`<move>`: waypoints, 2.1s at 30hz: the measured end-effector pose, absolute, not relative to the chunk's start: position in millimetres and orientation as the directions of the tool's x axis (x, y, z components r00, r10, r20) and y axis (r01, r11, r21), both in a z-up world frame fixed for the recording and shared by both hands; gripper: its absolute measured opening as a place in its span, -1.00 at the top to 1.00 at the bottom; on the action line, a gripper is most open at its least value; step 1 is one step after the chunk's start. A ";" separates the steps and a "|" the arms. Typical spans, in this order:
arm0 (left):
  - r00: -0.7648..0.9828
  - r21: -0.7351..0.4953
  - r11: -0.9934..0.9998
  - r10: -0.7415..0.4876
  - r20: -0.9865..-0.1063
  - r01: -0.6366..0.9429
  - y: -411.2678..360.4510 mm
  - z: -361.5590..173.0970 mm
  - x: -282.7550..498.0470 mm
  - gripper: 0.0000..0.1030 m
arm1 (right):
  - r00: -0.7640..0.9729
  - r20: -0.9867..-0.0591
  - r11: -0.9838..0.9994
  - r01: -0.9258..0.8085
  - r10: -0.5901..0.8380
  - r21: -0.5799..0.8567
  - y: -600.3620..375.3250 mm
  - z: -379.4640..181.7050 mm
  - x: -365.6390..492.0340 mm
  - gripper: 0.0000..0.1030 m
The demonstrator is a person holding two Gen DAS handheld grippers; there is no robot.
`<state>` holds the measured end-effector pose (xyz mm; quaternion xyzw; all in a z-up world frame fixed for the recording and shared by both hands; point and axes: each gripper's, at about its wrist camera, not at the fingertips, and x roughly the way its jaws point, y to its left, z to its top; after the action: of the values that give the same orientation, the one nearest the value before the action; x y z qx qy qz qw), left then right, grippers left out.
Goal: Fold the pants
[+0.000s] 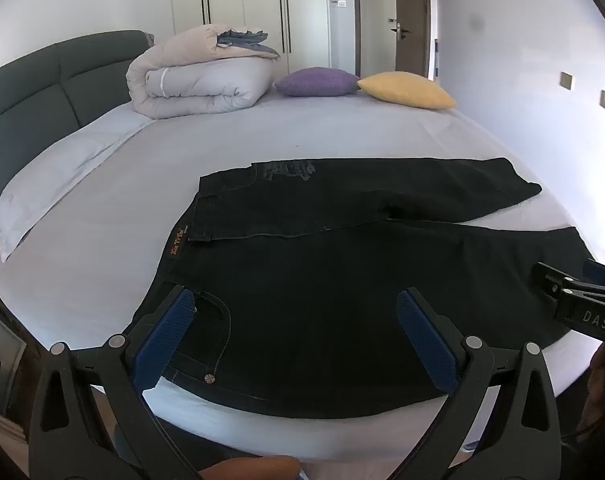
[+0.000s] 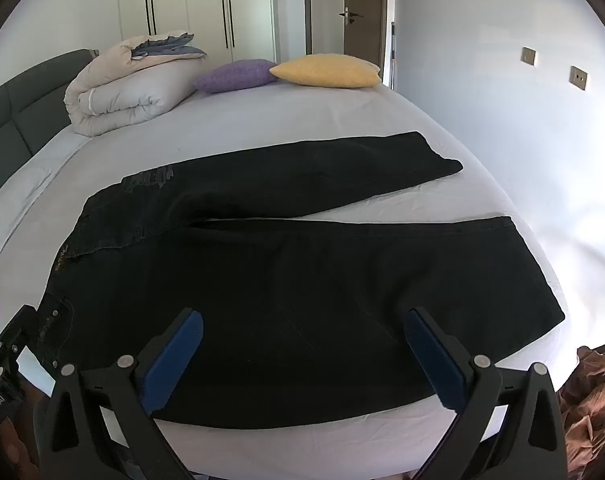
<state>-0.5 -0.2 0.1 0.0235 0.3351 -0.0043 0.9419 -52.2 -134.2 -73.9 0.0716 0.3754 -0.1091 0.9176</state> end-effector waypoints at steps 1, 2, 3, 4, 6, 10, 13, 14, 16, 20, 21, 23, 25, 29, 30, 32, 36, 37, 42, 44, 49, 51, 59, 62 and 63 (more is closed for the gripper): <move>0.773 0.041 0.999 0.007 -0.634 0.025 -0.2 0.1 -0.4 -1.00 | 0.695 -0.703 0.966 0.254 -0.149 0.046 -134.2 -73.5 -52.4 -1.00; 0.773 0.040 0.999 0.007 -0.634 0.024 0.0 0.3 -0.6 -1.00 | 0.696 -0.702 0.966 0.253 -0.150 0.044 -134.3 -73.0 -52.6 -1.00; 0.774 0.039 0.999 0.006 -0.634 0.024 0.2 0.6 -1.0 -1.00 | 0.697 -0.700 0.967 0.252 -0.152 0.042 -134.7 -72.3 -52.9 -1.00; 0.773 0.037 0.999 0.006 -0.634 0.023 0.5 0.9 -1.4 -1.00 | 0.699 -0.699 0.967 0.252 -0.152 0.041 -135.2 -71.7 -53.2 -1.00; 0.774 0.035 0.999 0.006 -0.633 0.021 0.9 1.9 -2.7 -1.00 | 0.701 -0.696 0.967 0.252 -0.156 0.037 -136.4 -70.2 -53.9 -1.00; 0.774 0.037 0.999 0.009 -0.634 0.018 -3.1 -8.6 -2.1 -1.00 | 0.699 -0.697 0.968 0.248 -0.157 0.031 -135.8 -72.4 -55.9 -1.00; 0.769 0.033 0.999 0.007 -0.639 0.018 2.0 -9.0 -0.7 -1.00 | 0.697 -0.699 0.970 0.242 -0.160 0.019 -129.9 -72.0 -51.5 -1.00; 0.767 0.028 0.999 0.006 -0.642 0.015 6.1 -8.3 0.5 -1.00 | 0.697 -0.699 0.970 0.241 -0.159 0.019 -129.6 -71.7 -51.6 -1.00; 0.766 0.026 1.000 0.006 -0.643 0.014 6.7 -9.4 0.0 -1.00 | 0.698 -0.698 0.971 0.238 -0.159 0.017 -128.8 -71.0 -52.9 -1.00; 0.765 0.022 1.000 0.004 -0.644 0.014 8.3 -11.3 -0.4 -1.00 | 0.696 -0.701 0.972 0.233 -0.158 0.013 -127.8 -71.0 -52.3 -1.00; 0.763 0.023 1.000 0.004 -0.646 0.013 7.0 -10.5 0.4 -1.00 | 0.696 -0.701 0.972 0.233 -0.158 0.012 -126.9 -71.2 -52.5 -1.00; 0.763 0.021 1.000 0.003 -0.647 0.015 7.5 -11.4 0.1 -1.00 | 0.695 -0.701 0.973 0.231 -0.157 0.012 -126.7 -72.4 -52.6 -1.00; 0.762 0.020 1.000 0.001 -0.647 0.016 8.9 -12.8 -0.4 -1.00 | 0.695 -0.702 0.973 0.230 -0.156 0.011 -124.9 -73.1 -52.5 -1.00; 0.758 0.017 1.000 0.000 -0.652 0.014 11.0 -14.2 -0.8 -1.00 | 0.695 -0.702 0.974 0.227 -0.155 0.009 -124.8 -74.8 -52.7 -1.00; 0.758 0.017 1.000 0.000 -0.653 0.014 10.9 -13.7 0.2 -1.00 | 0.696 -0.701 0.974 0.226 -0.155 0.008 -124.9 -75.4 -52.6 -1.00; 0.758 0.016 1.000 -0.001 -0.653 0.015 11.7 -12.9 0.6 -1.00 | 0.696 -0.701 0.974 0.226 -0.157 0.007 -124.8 -75.9 -52.9 -1.00; 0.757 0.017 1.000 -0.001 -0.654 0.015 11.5 -12.9 0.7 -1.00 | 0.696 -0.700 0.974 0.225 -0.157 0.006 -123.5 -76.6 -53.7 -1.00; 0.757 0.016 1.000 -0.001 -0.654 0.015 11.3 -12.7 0.7 -1.00 | 0.696 -0.700 0.974 0.225 -0.158 0.004 -123.5 -76.7 -53.7 -1.00; 0.757 0.016 1.000 -0.001 -0.653 0.015 11.6 -13.0 0.4 -1.00 | 0.696 -0.700 0.974 0.225 -0.160 0.001 -121.5 -77.6 -54.8 -1.00; 0.757 0.016 1.000 -0.001 -0.654 0.015 10.9 -12.7 0.6 -1.00 | 0.697 -0.699 0.974 0.225 -0.161 0.000 -121.3 -77.5 -55.1 -1.00; 0.756 0.014 1.000 -0.003 -0.655 0.017 12.6 -14.3 0.5 -1.00 | 0.696 -0.700 0.974 0.225 -0.160 0.001 -120.2 -77.5 -55.4 -1.00; 0.756 0.015 1.000 -0.004 -0.655 0.017 11.7 -13.8 0.7 -1.00 | 0.696 -0.700 0.975 0.224 -0.159 0.002 -120.1 -77.5 -55.4 -1.00; 0.756 0.016 1.000 -0.003 -0.655 0.018 10.5 -17.4 1.2 -1.00 | 0.695 -0.701 0.974 0.226 -0.160 0.001 -119.5 -77.6 -55.5 -1.00; 0.754 0.016 1.000 -0.004 -0.657 0.020 9.5 -18.4 1.7 -1.00 | 0.696 -0.700 0.974 0.225 -0.161 0.000 -119.2 -77.7 -55.5 -1.00; 0.753 0.016 1.000 -0.005 -0.658 0.021 9.3 -19.9 1.6 -1.00 | 0.696 -0.700 0.974 0.225 -0.161 0.000 -119.2 -77.7 -55.5 -1.00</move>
<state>1.6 9.3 -19.9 0.0112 0.3514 -0.0068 0.9361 -55.5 -119.2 -77.7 0.0427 0.3758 -0.1048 0.9198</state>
